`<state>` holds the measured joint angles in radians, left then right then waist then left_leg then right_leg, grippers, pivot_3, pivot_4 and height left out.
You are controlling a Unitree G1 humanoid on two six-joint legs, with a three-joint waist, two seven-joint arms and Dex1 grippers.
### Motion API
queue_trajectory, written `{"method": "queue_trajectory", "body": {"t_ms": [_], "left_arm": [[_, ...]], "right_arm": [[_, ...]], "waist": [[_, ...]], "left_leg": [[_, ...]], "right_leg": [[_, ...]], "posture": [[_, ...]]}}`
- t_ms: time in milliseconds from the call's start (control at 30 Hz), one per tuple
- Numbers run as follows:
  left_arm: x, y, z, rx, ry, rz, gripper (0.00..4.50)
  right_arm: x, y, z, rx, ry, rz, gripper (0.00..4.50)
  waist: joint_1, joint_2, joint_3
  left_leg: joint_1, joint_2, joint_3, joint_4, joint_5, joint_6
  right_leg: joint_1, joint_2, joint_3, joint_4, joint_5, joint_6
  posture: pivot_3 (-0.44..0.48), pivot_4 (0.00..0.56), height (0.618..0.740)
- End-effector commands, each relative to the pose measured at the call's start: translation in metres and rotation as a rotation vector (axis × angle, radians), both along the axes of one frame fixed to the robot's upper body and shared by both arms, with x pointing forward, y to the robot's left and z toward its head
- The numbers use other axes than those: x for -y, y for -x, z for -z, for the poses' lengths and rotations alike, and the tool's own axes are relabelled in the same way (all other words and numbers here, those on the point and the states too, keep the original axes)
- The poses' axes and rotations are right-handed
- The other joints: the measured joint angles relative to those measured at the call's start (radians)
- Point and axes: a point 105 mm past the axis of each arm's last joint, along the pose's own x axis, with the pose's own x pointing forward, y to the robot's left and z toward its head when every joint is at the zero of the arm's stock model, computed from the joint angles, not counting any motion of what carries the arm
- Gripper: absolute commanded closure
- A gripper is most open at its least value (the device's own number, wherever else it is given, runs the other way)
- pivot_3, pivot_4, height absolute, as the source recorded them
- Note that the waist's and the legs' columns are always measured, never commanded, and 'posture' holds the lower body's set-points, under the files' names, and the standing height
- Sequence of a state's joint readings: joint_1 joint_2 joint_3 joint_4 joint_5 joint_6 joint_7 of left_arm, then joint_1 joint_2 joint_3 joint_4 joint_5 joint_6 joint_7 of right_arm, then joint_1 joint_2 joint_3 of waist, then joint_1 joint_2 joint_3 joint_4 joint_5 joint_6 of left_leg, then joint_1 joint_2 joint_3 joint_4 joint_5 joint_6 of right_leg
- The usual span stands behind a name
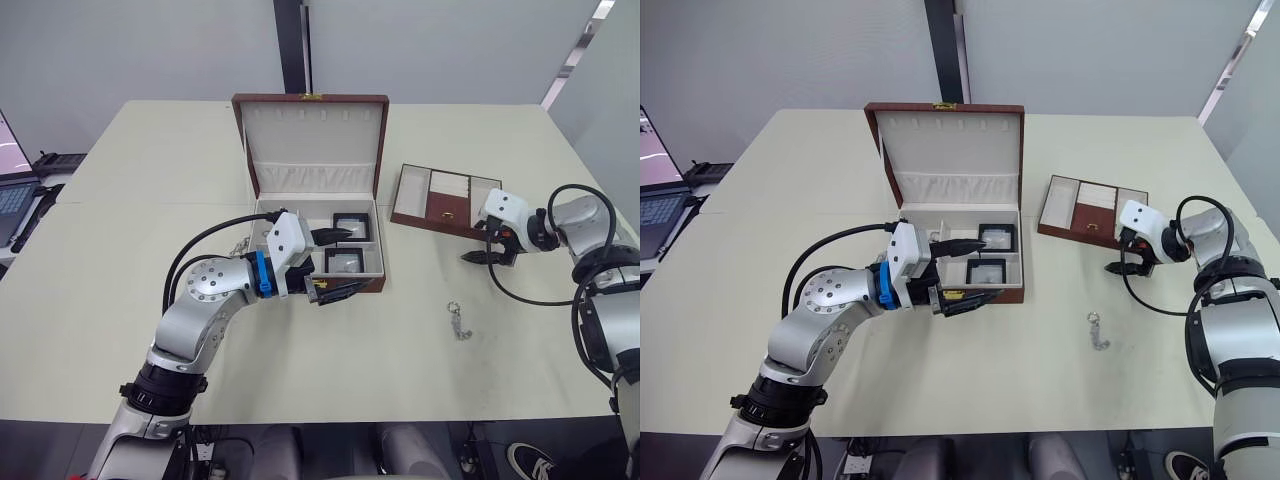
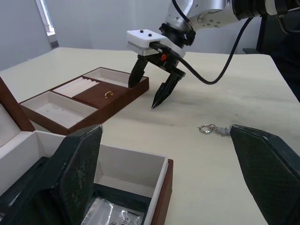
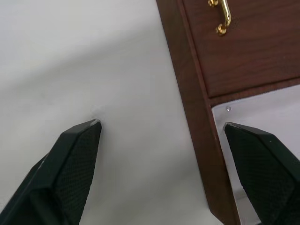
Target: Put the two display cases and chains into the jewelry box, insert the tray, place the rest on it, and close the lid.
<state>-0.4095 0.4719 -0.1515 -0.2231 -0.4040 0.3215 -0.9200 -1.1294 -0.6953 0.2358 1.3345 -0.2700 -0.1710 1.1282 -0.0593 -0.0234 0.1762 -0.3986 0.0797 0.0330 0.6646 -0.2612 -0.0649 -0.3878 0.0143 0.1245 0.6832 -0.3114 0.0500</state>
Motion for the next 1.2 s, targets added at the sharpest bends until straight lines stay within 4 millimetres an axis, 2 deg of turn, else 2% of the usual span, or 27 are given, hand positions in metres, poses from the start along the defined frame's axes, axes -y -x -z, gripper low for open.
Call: {"method": "queue_trajectory", "body": {"t_ms": [33, 233, 333, 433, 767, 933, 1200], "left_arm": [[0.001, 0.0, -0.009, 0.048, 0.015, -0.006, 0.0], [0.001, -0.001, -0.01, 0.05, 0.017, -0.013, 0.0], [0.001, -0.001, -0.011, 0.051, 0.019, -0.014, 0.0], [0.001, -0.002, -0.011, 0.055, 0.022, -0.018, 0.0], [0.002, -0.004, -0.014, 0.068, 0.036, -0.028, 0.0], [0.0, -0.002, -0.013, 0.075, 0.036, -0.042, 0.0], [-0.014, 0.0, -0.008, 0.078, 0.042, -0.101, 0.0]], "right_arm": [[-0.003, -0.008, -0.02, 0.066, 0.009, -0.005, 1.34], [-0.003, -0.009, -0.02, 0.062, 0.014, -0.005, 3.11], [-0.003, -0.008, -0.02, 0.055, 0.011, -0.005, 3.89], [-0.003, -0.007, -0.019, 0.047, 0.007, -0.004, 4.49], [0.0, -0.005, -0.019, 0.038, -0.003, 0.002, 4.49], [0.002, -0.002, -0.031, 0.036, -0.038, -0.017, 4.49], [0.009, 0.016, -0.055, -0.003, -0.111, -0.12, 4.49]], "waist": [[-0.001, 0.0, 0.0], [0.0, 0.0, 0.0], [0.0, 0.0, 0.0], [0.0, 0.0, 0.0], [0.0, 0.0, 0.0], [0.0, 0.0, 0.0], [0.0, 0.002, 0.001]], "left_leg": [[0.0, 0.0, 0.0, 0.0, 0.0, 0.0], [0.0, 0.0, 0.0, 0.0, 0.0, 0.0], [0.0, 0.0, 0.0, 0.0, 0.0, 0.0], [0.0, 0.0, 0.0, 0.0, 0.0, 0.0], [0.0, 0.0, 0.0, 0.0, 0.0, 0.0], [0.0, 0.0, 0.0, 0.0, 0.0, 0.0], [0.0, 0.0, 0.0, 0.0, 0.0, 0.0]], "right_leg": [[0.0, 0.0, 0.0, 0.0, 0.0, 0.0], [0.0, 0.0, 0.0, 0.0, 0.0, 0.0], [0.0, 0.0, 0.0, 0.0, 0.0, 0.0], [0.0, 0.0, 0.0, 0.0, 0.0, 0.0], [0.0, 0.0, 0.0, 0.0, 0.0, 0.0], [0.0, 0.0, 0.0, 0.0, 0.0, 0.0], [0.0, 0.0, 0.0, 0.0, 0.0, 0.0]], "posture": [[0.0, 0.15, 0.74], [0.0, 0.15, 0.74], [0.0, 0.15, 0.74], [0.0, 0.15, 0.74], [0.0, 0.15, 0.74], [0.0, 0.15, 0.74], [0.0, 0.15, 0.74]]}}
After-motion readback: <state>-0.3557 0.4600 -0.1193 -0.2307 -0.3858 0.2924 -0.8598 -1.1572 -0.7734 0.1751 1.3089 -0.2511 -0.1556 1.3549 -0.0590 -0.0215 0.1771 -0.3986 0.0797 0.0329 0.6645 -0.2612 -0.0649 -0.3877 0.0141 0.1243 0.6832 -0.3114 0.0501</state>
